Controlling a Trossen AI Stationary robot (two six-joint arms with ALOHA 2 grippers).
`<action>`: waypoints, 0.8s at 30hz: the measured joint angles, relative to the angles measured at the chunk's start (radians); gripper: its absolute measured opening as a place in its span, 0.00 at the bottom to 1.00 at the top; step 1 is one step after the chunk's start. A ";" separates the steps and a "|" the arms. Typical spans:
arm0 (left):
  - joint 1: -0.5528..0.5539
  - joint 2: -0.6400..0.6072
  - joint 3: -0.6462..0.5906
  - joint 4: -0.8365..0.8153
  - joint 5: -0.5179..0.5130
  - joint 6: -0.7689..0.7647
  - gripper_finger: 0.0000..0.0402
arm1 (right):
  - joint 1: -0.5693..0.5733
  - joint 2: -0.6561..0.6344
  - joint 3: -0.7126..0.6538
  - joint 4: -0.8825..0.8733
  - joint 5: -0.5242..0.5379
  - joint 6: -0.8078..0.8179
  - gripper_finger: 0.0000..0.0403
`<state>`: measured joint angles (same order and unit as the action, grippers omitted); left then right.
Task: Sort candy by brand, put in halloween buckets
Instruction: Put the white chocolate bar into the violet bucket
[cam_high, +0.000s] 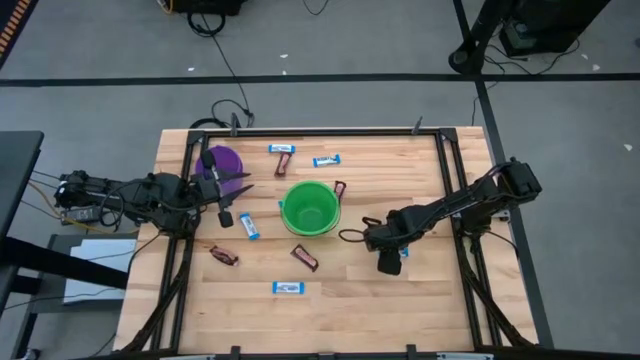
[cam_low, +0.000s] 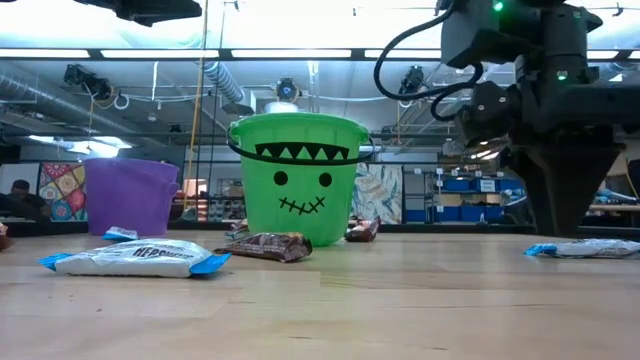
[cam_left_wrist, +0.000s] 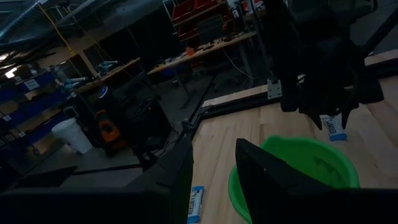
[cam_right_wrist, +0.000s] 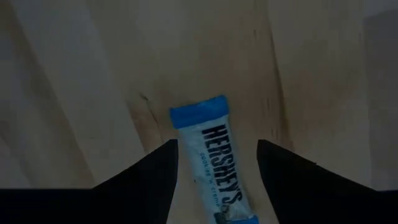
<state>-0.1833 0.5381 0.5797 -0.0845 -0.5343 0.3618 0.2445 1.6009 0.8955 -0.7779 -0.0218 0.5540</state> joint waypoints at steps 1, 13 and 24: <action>0.000 0.000 0.000 0.001 0.000 0.000 0.32 | 0.003 0.000 0.000 -0.003 0.013 0.000 0.57; 0.000 0.000 0.000 0.000 0.000 -0.052 0.32 | 0.016 -0.010 -0.126 0.165 0.015 0.082 0.57; 0.000 0.000 0.000 0.003 0.000 -0.051 0.32 | 0.018 -0.054 -0.071 0.091 -0.045 0.111 0.57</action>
<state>-0.1833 0.5380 0.5797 -0.0814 -0.5343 0.3111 0.2620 1.5468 0.8242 -0.6867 -0.0667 0.6648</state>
